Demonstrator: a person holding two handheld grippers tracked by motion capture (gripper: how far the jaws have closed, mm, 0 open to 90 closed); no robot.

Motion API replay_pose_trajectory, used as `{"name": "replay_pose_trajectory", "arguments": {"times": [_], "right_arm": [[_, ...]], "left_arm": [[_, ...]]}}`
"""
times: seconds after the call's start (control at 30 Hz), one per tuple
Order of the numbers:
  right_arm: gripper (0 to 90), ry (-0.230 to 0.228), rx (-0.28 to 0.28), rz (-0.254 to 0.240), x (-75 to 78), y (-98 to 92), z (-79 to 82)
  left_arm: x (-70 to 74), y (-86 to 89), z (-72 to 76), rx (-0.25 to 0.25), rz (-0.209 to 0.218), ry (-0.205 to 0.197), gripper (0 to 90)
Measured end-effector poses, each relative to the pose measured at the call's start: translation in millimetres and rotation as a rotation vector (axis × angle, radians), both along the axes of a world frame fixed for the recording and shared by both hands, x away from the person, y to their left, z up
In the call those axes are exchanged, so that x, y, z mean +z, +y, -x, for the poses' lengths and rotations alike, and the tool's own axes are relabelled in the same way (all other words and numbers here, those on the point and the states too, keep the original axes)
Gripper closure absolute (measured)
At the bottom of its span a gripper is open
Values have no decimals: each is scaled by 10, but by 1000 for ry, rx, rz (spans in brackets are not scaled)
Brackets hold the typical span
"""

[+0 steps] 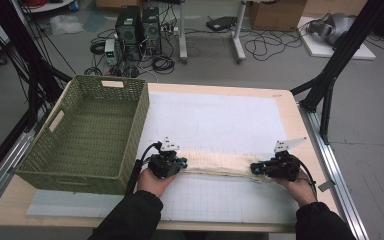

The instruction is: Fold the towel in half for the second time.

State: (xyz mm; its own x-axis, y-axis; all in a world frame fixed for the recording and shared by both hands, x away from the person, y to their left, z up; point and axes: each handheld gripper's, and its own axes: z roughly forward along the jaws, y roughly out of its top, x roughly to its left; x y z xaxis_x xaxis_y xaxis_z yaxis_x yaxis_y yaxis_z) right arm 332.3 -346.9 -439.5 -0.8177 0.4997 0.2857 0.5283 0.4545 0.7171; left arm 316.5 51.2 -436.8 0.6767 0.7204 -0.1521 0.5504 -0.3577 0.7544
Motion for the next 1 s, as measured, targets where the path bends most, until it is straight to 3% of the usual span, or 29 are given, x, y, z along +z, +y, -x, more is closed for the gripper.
{"name": "replay_pose_trajectory", "arguments": {"times": [0.13, 0.27, 0.37, 0.47, 0.57, 0.6, 0.73, 0.87, 1.0], "right_arm": [[797, -22, 1, 50, -32, -27, 47], [777, -55, -20, 59, -37, -63, 99], [709, -73, -18, 48, -19, -57, 116], [647, -131, -40, 3, 68, -69, 115], [610, -171, -73, -7, 119, -60, 66], [600, -173, -81, -8, 111, -55, 52], [574, -143, -66, 61, 30, -22, 13], [556, -137, -61, 105, -15, -15, 31], [540, -154, -68, 105, -30, -19, 69]], "left_arm": [[-50, 35, 56, -3, -21, -19, 868], [-43, 21, 74, -14, -43, -36, 855], [-4, 29, 84, -15, -13, -67, 777], [57, 35, 64, 8, 17, -95, 690], [61, 26, 20, 31, 31, -106, 675], [42, 23, 6, 32, 13, -96, 674], [-24, 8, -13, 28, -35, -65, 659], [-43, -12, -2, 25, -64, -82, 652], [-51, -9, 8, 23, -58, -85, 640]]}}
